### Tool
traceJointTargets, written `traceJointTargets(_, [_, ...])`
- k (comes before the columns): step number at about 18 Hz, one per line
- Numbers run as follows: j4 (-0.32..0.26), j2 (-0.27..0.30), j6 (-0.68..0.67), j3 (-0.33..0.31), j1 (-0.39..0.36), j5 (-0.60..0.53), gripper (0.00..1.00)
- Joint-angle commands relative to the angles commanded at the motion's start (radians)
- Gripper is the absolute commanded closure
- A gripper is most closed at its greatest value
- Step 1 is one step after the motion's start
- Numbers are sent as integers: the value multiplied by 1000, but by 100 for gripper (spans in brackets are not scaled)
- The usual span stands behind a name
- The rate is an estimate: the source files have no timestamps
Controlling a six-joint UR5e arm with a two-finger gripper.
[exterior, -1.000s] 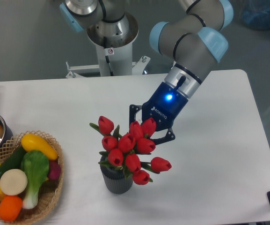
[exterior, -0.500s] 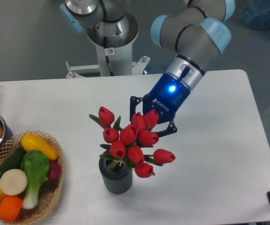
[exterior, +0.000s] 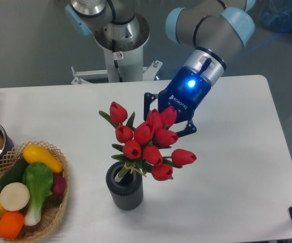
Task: Pick up the flowers from the vase
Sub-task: 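Lift the gripped tulips straight up out of the grey vase, then carry the tulip bouquet away from the vase toward the table edge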
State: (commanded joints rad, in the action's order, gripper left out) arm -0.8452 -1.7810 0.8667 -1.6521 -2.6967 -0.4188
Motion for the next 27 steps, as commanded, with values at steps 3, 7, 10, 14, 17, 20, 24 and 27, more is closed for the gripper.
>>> traceJointTargets(3, [0, 12, 3, -2, -14, -3, 100])
traceJointTargets(7, [0, 31, 6, 5, -38, -5, 100])
traceJointTargets(10, [2, 32, 12, 11, -49, -8, 100])
traceJointTargets(14, [5, 43, 29, 25, -94, -5, 100])
traceJointTargets(17, [5, 43, 28, 34, -95, -2, 100])
traceJointTargets(20, [5, 41, 28, 34, -106, -2, 100])
traceJointTargets(24, [8, 37, 98, 34, -127, -9, 100])
traceJointTargets(27, [6, 26, 236, 34, -149, -12, 100])
